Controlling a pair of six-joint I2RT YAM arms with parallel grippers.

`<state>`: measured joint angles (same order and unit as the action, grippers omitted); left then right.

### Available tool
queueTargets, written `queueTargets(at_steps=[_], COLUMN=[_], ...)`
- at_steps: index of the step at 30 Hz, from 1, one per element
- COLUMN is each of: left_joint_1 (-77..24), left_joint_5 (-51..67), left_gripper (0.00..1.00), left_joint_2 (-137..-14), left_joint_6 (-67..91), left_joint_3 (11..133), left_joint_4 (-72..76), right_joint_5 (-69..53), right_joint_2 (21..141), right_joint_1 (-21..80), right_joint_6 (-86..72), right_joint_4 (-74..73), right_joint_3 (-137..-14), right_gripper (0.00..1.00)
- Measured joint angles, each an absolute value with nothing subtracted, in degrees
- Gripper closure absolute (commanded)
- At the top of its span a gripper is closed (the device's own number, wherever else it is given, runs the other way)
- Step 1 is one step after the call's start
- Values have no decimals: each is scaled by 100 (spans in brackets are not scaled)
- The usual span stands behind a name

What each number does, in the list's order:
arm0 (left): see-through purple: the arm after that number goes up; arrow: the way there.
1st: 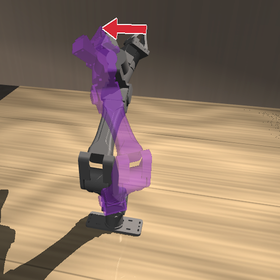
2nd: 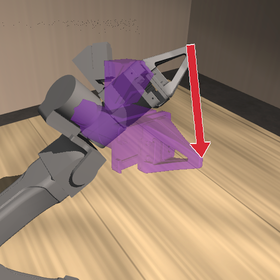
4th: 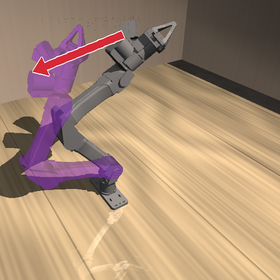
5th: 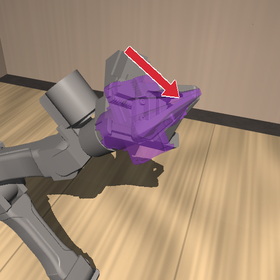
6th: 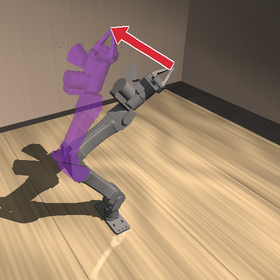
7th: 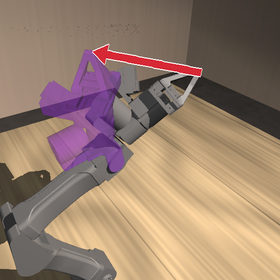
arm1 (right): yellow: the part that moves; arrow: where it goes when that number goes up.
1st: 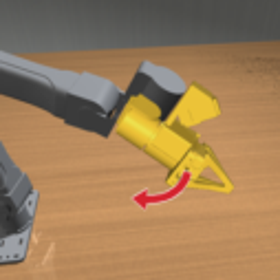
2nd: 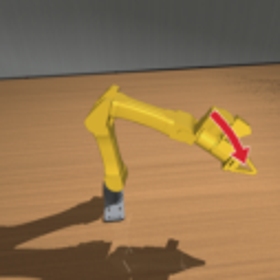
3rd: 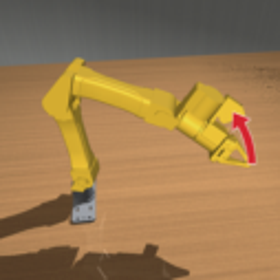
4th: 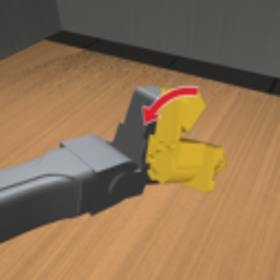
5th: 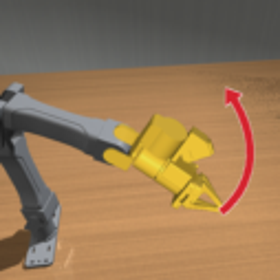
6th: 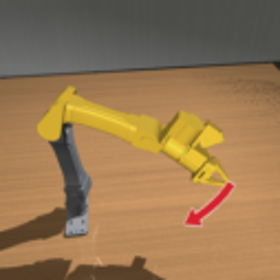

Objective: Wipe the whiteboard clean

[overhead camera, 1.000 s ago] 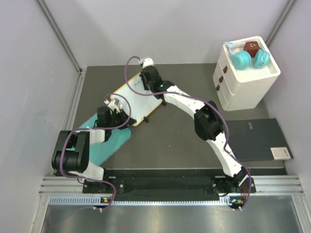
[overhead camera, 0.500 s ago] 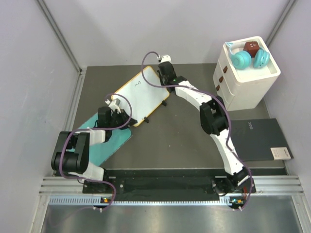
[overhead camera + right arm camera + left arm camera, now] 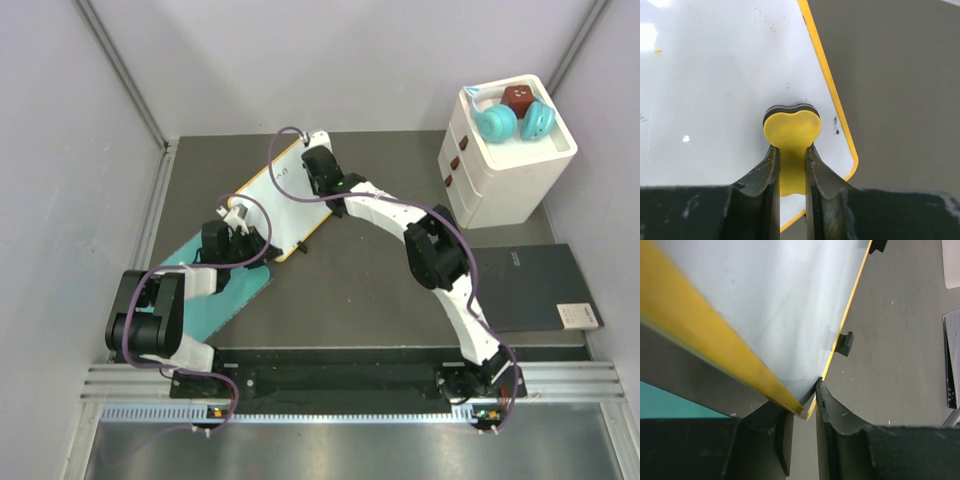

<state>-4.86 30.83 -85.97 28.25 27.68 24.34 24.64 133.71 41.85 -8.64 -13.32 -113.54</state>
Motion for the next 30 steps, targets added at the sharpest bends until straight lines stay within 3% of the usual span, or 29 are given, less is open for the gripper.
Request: queueTargets(at_steps=[7, 19, 30], left_joint_1=[-486, -530, -541], left_joint_5=[3085, 3103, 3159], left_gripper=[100, 100, 100], left_joint_2=[-8597, -8586, -8538], left_joint_6=[2838, 2770, 2751], left_joint_3=[2768, 2768, 2768], left_joint_4=[2438, 2552, 2532], right_joint_5=[2290, -80, -484], right_joint_2=[13336, 13391, 13386], right_joint_1=[4032, 2858, 2777], right_joint_6=[-1431, -2915, -3092], right_joint_4=[-1476, -2067, -1822], right_joint_3=[-11332, -11327, -11174], right_gripper=[100, 100, 100])
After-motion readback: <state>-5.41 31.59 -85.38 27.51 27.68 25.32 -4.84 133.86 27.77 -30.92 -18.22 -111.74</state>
